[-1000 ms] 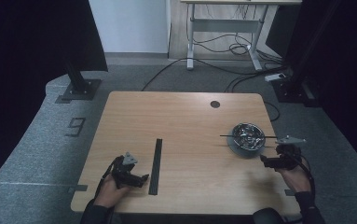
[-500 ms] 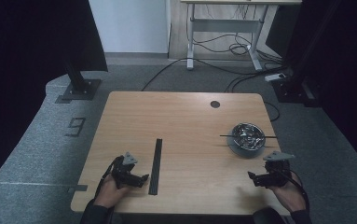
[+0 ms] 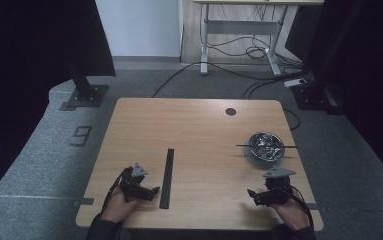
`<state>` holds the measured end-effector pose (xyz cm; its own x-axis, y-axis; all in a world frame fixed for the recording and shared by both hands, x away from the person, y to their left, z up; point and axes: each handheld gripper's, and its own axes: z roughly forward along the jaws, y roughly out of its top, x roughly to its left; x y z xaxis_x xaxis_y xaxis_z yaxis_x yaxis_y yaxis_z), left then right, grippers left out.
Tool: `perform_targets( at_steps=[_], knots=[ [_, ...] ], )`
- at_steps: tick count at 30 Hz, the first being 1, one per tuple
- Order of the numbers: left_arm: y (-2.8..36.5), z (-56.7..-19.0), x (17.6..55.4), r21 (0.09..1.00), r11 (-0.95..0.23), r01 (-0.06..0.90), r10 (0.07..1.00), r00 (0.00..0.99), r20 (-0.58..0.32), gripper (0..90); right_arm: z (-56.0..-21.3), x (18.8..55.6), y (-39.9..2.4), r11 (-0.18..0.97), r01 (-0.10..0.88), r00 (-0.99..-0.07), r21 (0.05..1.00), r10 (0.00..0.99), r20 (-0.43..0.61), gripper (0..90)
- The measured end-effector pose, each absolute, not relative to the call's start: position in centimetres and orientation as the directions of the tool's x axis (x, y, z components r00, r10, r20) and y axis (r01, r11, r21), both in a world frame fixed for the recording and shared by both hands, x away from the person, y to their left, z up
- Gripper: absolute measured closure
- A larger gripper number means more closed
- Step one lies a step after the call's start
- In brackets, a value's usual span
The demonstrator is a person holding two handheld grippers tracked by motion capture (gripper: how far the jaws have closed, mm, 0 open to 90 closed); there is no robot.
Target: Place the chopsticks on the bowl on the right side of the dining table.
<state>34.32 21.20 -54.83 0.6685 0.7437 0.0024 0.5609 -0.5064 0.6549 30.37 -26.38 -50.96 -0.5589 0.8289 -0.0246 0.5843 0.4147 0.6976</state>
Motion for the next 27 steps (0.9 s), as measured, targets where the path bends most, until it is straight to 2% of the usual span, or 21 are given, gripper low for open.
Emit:
perform_targets(
  at_steps=[11,27],
  knots=[
    [21.2,-54.8,34.3,0.655,-0.506,0.561,0.744,0.668,0.003,0.0,-52.5,32.0,-21.7,0.484,0.552,-0.633,0.679,0.773,-0.036,0.1],
    [21.2,-54.8,34.3,0.655,-0.505,0.562,0.745,0.667,0.001,0.0,-53.5,34.8,-17.3,0.552,0.517,-0.705,0.654,0.708,-0.039,0.0]
  ],
)
